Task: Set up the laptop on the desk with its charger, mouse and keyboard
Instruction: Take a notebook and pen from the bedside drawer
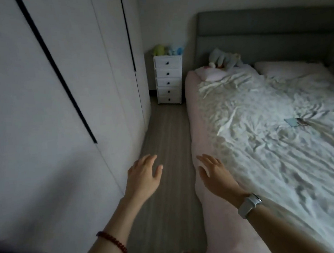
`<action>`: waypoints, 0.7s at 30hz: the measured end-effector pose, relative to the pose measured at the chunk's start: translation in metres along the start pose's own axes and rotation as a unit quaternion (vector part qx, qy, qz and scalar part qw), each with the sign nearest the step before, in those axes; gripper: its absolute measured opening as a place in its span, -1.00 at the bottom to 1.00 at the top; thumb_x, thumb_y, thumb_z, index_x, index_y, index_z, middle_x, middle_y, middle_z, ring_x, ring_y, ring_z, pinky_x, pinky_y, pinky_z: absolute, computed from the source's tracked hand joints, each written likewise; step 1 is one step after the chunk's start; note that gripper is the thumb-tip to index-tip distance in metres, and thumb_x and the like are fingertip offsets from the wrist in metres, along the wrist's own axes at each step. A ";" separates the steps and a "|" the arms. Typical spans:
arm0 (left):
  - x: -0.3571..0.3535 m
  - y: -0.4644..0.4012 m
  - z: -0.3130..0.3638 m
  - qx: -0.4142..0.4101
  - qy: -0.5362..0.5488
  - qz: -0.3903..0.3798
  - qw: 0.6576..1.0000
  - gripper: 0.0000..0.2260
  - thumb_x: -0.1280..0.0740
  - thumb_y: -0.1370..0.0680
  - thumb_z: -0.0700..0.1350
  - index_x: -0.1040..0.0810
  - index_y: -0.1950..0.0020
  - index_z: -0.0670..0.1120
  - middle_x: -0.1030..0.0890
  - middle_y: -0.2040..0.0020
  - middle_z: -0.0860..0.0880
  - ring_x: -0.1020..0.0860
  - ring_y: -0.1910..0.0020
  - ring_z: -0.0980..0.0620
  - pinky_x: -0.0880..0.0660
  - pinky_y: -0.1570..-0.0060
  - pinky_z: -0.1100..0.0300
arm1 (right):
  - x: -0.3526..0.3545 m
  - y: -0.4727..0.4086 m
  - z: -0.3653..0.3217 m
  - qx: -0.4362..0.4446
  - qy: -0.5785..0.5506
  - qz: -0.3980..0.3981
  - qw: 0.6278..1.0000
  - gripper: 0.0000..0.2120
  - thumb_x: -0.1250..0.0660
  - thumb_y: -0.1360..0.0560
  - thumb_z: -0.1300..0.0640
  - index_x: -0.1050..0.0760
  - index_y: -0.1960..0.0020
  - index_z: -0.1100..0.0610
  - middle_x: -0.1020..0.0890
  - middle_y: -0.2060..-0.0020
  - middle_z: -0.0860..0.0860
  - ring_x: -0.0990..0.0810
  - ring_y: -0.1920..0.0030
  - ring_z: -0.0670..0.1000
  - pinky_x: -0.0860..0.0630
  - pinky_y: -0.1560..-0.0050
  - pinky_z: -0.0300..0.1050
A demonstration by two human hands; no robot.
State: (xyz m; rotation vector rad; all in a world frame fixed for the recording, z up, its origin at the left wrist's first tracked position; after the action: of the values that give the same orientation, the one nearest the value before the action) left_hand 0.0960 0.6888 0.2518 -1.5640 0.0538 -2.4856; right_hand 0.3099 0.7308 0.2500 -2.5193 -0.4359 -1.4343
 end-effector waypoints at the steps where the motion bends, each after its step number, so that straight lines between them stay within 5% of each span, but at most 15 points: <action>1: -0.002 -0.036 0.003 -0.005 -0.006 -0.005 1.000 -0.59 -0.19 -0.57 0.04 -0.36 -0.39 -0.08 -0.41 -0.39 -0.07 -0.38 -0.34 -0.07 -0.31 -0.32 0.04 | 0.008 -0.036 0.009 0.000 0.007 0.001 1.000 -0.61 -0.11 -0.58 0.10 -0.28 -0.39 0.08 -0.35 -0.39 0.04 -0.27 -0.39 0.10 -0.28 -0.35 0.04; 13: -0.022 -0.387 -0.053 0.015 -0.035 -0.005 0.999 -0.57 -0.13 -0.59 0.06 -0.29 -0.43 -0.05 -0.33 -0.45 -0.04 -0.26 -0.43 -0.03 -0.22 -0.41 0.00 | 0.024 -0.411 0.051 0.049 0.087 -0.009 0.995 -0.58 -0.07 -0.57 0.04 -0.23 -0.42 0.04 -0.30 -0.41 0.03 -0.17 -0.43 0.08 -0.18 -0.38 0.01; 21: -0.059 -0.677 -0.089 -0.032 -0.026 -0.007 0.999 -0.59 -0.16 -0.58 0.03 -0.35 -0.38 -0.11 -0.43 -0.36 -0.08 -0.38 -0.34 -0.07 -0.34 -0.30 -0.01 | 0.024 -0.679 0.088 0.008 0.060 -0.025 0.998 -0.60 -0.08 -0.57 0.05 -0.26 -0.40 0.04 -0.32 -0.40 0.03 -0.21 -0.41 0.07 -0.21 -0.36 0.00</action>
State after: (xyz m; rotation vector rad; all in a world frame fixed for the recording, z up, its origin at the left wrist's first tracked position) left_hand -0.0621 1.3558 0.2547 -1.6594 0.1169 -2.4748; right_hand 0.1511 1.3974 0.2506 -2.4094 -0.4891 -1.5847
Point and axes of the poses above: each hand's wrist, its own y-axis away from the middle knuckle, its own x-axis out of the back of the hand, z = x × y, the point moved 2 cm from there along -y, towards the middle knuckle
